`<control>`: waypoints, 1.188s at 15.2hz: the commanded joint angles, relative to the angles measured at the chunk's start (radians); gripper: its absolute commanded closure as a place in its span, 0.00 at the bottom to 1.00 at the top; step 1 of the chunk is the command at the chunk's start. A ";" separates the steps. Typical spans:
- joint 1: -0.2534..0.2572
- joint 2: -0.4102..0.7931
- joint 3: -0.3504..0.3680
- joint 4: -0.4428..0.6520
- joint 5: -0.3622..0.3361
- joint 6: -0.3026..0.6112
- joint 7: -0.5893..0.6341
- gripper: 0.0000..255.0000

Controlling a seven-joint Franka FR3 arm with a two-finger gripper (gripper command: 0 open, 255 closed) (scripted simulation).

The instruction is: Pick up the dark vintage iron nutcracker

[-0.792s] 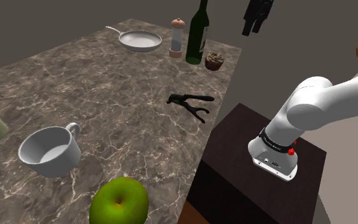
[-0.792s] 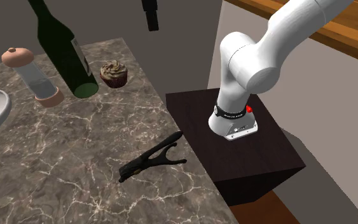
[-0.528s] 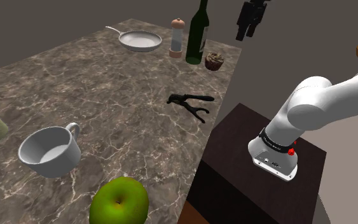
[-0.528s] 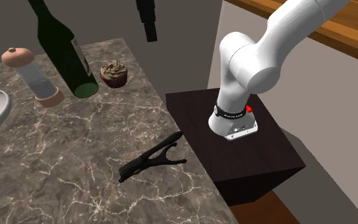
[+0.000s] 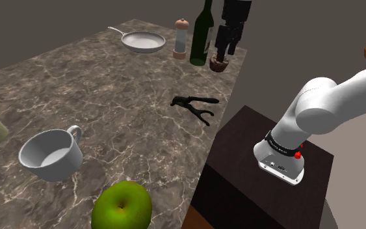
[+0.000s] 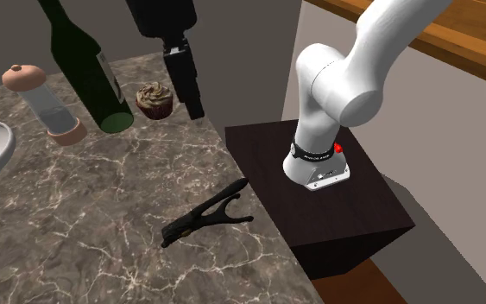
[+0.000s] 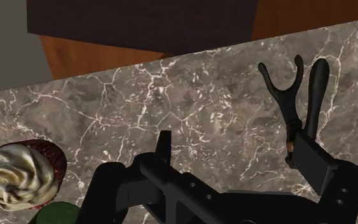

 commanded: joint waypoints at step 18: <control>0.107 0.370 0.215 0.003 0.075 0.306 0.113 0.00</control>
